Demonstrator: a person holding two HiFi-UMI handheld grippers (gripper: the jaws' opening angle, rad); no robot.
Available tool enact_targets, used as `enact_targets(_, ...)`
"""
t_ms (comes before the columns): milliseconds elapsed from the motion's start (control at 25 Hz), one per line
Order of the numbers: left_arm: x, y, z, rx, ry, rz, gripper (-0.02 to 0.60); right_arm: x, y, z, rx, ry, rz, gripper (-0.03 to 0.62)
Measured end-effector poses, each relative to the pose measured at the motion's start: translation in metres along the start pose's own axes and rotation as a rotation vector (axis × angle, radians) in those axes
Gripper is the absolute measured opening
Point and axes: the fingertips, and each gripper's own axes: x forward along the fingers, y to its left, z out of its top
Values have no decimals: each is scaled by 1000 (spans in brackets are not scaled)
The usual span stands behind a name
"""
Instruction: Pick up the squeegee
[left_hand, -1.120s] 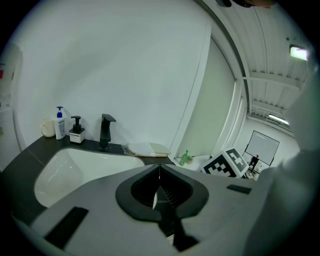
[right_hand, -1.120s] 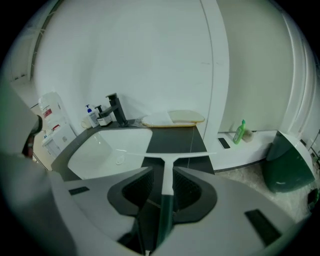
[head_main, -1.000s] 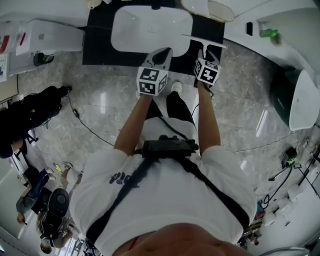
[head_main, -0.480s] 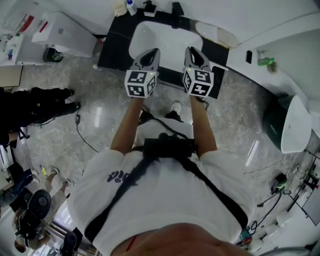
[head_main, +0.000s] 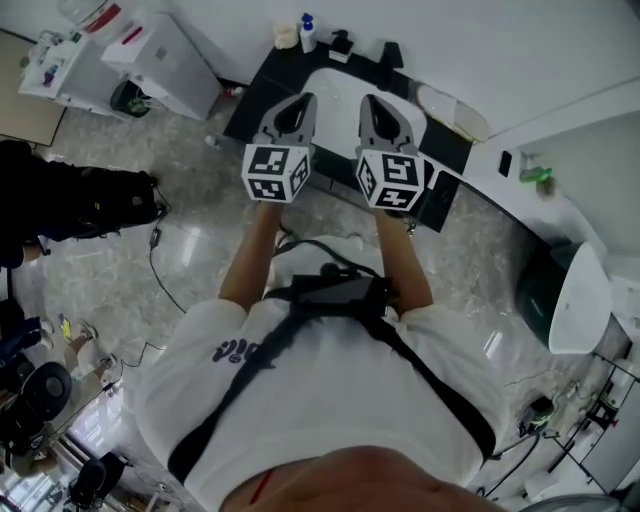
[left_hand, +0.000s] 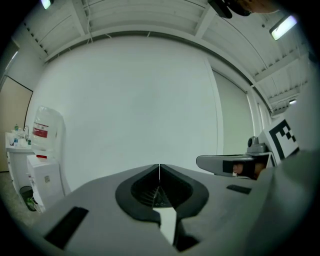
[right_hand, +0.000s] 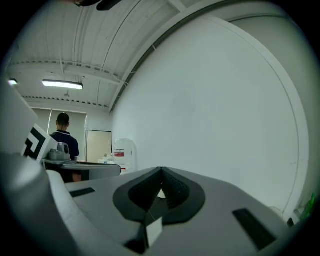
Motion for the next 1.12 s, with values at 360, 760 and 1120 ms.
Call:
enact_targets(360, -25, 29, 11, -9, -30, 46, 14, 12, 38, 14, -29, -25, 3, 8)
enact_targets(760, -28, 33, 16, -11, -47, 22, 14, 17, 51, 18, -42, -39, -10, 8)
enact_targets(1120, -33, 41, 17, -7, -54, -4, 14, 20, 63, 18, -48, -49, -29, 8)
